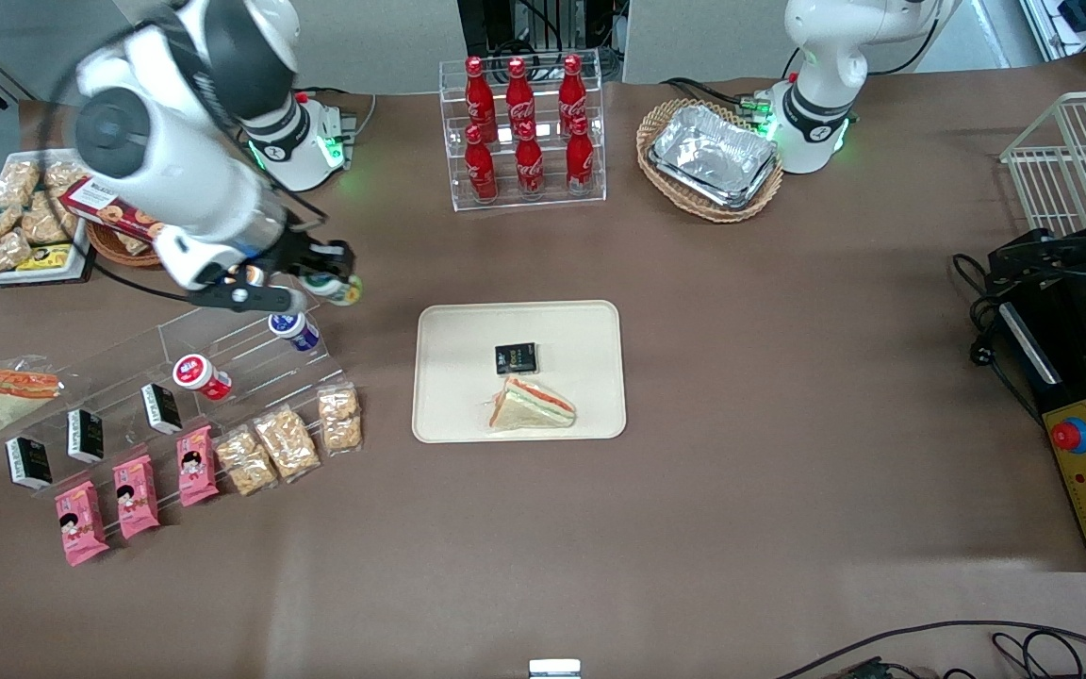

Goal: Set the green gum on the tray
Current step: 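Carry the green bottle with the right gripper over the cream tray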

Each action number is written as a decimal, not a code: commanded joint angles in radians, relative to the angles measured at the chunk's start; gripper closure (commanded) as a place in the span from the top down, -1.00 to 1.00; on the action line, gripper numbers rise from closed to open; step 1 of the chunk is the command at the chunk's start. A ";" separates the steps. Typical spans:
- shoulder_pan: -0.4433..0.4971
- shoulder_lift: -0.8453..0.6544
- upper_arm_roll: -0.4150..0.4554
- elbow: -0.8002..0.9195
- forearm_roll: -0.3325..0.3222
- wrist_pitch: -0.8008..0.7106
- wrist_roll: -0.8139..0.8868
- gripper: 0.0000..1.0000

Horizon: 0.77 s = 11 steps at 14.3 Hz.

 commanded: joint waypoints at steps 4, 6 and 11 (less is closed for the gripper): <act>0.147 0.028 -0.008 -0.323 0.011 0.457 0.118 -0.27; 0.181 0.095 -0.008 -0.335 0.005 0.552 0.162 -0.27; 0.215 0.244 -0.009 -0.336 -0.011 0.735 0.202 -0.27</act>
